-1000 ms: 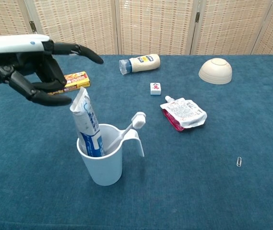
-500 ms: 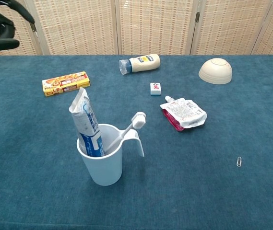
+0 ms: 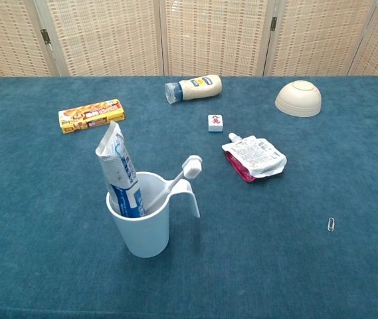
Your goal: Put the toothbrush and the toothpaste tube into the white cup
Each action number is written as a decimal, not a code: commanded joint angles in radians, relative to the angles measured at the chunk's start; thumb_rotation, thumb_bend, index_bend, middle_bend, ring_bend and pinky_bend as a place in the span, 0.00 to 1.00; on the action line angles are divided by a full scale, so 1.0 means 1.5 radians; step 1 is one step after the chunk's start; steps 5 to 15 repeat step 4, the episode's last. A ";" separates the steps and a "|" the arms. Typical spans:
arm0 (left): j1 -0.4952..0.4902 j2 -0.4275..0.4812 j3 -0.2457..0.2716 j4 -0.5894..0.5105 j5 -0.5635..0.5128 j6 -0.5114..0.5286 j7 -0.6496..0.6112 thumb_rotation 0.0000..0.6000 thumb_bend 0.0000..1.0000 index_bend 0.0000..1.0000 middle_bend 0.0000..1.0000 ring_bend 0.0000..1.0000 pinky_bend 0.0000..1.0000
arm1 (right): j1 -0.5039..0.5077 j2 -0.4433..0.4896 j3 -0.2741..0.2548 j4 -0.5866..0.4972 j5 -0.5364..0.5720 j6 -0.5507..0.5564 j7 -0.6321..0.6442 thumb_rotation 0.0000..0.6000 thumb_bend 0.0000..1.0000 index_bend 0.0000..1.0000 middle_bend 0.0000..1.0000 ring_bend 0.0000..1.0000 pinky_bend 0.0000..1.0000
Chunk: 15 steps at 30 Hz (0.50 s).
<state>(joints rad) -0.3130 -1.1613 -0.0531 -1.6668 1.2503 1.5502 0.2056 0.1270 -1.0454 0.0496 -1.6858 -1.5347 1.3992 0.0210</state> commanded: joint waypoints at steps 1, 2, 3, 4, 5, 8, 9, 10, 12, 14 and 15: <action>0.039 -0.019 0.022 0.000 0.028 0.037 0.047 1.00 0.31 0.32 0.50 0.38 0.39 | -0.007 -0.005 -0.003 0.003 0.009 0.004 -0.002 1.00 0.37 0.14 0.25 0.14 0.15; 0.044 -0.022 0.025 0.000 0.032 0.042 0.054 1.00 0.31 0.32 0.50 0.38 0.38 | -0.008 -0.006 -0.003 0.003 0.010 0.005 -0.002 1.00 0.37 0.14 0.25 0.14 0.15; 0.050 -0.026 0.026 0.000 0.035 0.047 0.062 1.00 0.31 0.32 0.50 0.38 0.37 | -0.010 -0.007 -0.004 0.003 0.011 0.006 0.000 1.00 0.37 0.14 0.25 0.14 0.15; 0.054 -0.029 0.026 0.001 0.037 0.050 0.068 1.00 0.31 0.32 0.49 0.38 0.36 | -0.010 -0.007 -0.006 0.003 0.010 0.006 0.002 1.00 0.37 0.14 0.25 0.14 0.15; 0.054 -0.029 0.026 0.001 0.037 0.050 0.068 1.00 0.31 0.32 0.49 0.38 0.36 | -0.010 -0.007 -0.006 0.003 0.010 0.006 0.002 1.00 0.37 0.14 0.25 0.14 0.15; 0.054 -0.029 0.026 0.001 0.037 0.050 0.068 1.00 0.31 0.32 0.49 0.38 0.36 | -0.010 -0.007 -0.006 0.003 0.010 0.006 0.002 1.00 0.37 0.14 0.25 0.14 0.15; 0.054 -0.029 0.026 0.001 0.037 0.050 0.068 1.00 0.31 0.32 0.49 0.38 0.36 | -0.010 -0.007 -0.006 0.003 0.010 0.006 0.002 1.00 0.37 0.14 0.25 0.14 0.15; 0.054 -0.029 0.026 0.001 0.037 0.050 0.068 1.00 0.31 0.32 0.49 0.38 0.36 | -0.010 -0.007 -0.006 0.003 0.010 0.006 0.002 1.00 0.37 0.14 0.25 0.14 0.15; 0.054 -0.029 0.026 0.001 0.037 0.050 0.068 1.00 0.31 0.32 0.49 0.38 0.36 | -0.010 -0.007 -0.006 0.003 0.010 0.006 0.002 1.00 0.37 0.14 0.25 0.14 0.15; 0.054 -0.029 0.026 0.001 0.037 0.050 0.068 1.00 0.31 0.32 0.49 0.38 0.36 | -0.010 -0.007 -0.006 0.003 0.010 0.006 0.002 1.00 0.37 0.14 0.25 0.14 0.15; 0.054 -0.029 0.026 0.001 0.037 0.050 0.068 1.00 0.31 0.32 0.49 0.38 0.36 | -0.010 -0.007 -0.006 0.003 0.010 0.006 0.002 1.00 0.37 0.14 0.25 0.14 0.15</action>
